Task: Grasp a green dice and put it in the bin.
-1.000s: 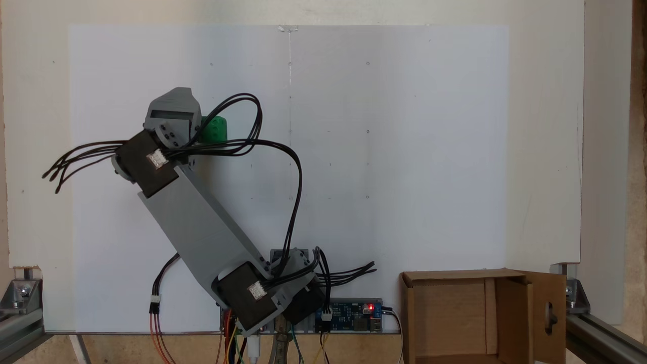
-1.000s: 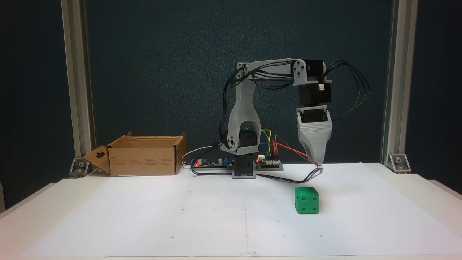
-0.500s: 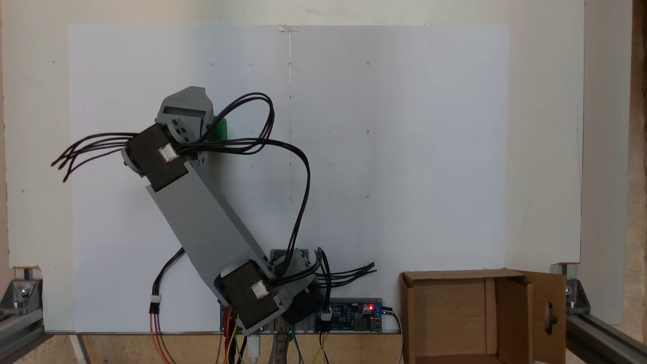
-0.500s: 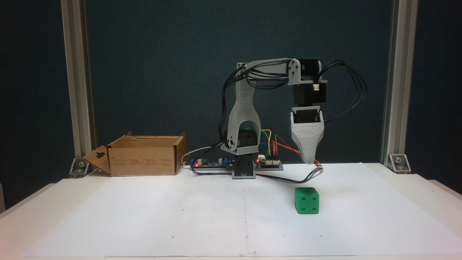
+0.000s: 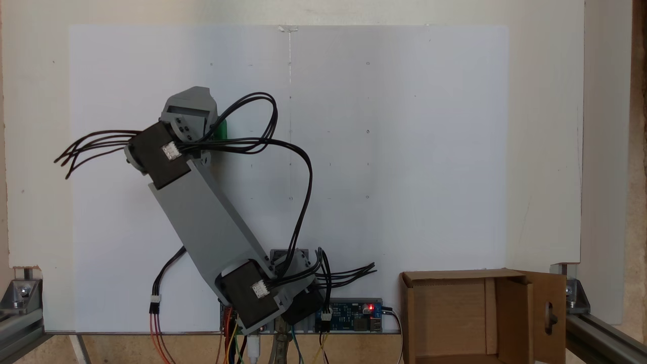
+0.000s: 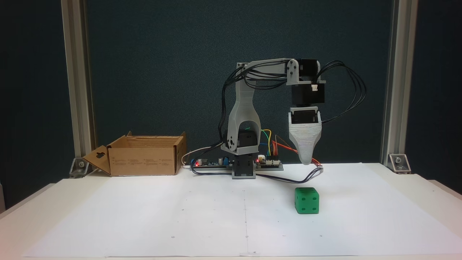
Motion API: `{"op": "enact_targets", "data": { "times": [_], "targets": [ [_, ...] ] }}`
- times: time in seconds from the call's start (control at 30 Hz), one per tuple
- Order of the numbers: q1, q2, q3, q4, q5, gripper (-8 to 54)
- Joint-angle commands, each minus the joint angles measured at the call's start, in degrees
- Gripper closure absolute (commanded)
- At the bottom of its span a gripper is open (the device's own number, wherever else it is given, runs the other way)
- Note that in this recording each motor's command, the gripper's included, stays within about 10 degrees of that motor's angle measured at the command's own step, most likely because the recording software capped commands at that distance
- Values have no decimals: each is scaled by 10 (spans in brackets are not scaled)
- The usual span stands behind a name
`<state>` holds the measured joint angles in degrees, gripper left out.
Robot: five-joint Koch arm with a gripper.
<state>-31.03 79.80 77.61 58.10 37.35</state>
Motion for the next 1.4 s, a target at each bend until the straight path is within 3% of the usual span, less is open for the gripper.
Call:
{"op": "enact_targets", "data": {
  "times": [0.0,0.4,0.87,1.37],
  "targets": [
    [6,2,-38,-1,23,11],
    [9,-25,83,-232,23,13],
    [6,21,15,-38,24,32],
    [1,4,9,-26,25,33]
  ]
}}
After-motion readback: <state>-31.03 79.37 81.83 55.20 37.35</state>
